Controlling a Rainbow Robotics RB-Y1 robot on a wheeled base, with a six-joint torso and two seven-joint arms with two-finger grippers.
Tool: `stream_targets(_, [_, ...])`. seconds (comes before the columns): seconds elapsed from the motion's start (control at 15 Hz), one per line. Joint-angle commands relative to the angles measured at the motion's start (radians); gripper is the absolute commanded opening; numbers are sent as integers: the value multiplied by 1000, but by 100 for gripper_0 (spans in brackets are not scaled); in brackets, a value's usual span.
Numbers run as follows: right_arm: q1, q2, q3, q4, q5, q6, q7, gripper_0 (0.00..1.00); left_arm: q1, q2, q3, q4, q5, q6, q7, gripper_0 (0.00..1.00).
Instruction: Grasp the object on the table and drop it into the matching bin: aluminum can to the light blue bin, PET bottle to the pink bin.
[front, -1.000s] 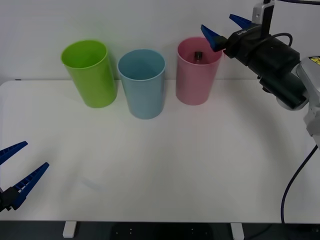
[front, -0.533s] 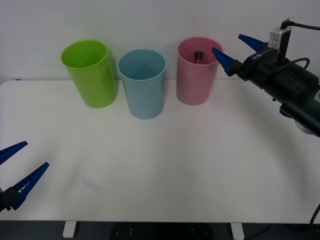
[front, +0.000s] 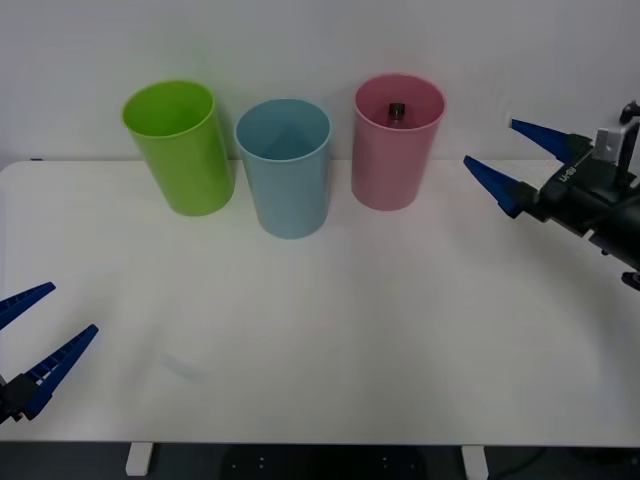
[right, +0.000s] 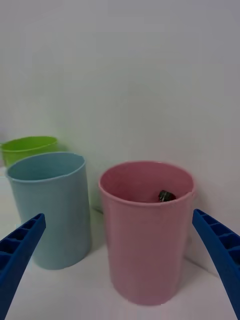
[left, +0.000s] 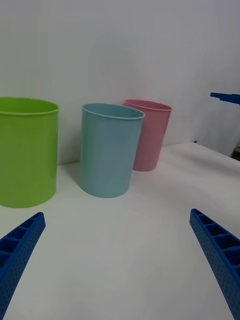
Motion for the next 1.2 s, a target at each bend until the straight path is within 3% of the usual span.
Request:
stream_targets(0.07, [63,0,-58,-1,0,-95,31,100,0,0,0,0,0,0,0,100])
stream_targets(0.47, [227,0,-161,-4,0,-230,152,100,0,0,0,0,0,0,0,100])
stream_targets(1.2, [507,41,-225,-159,-17,-217,226,100,0,0,0,0,0,0,0,100])
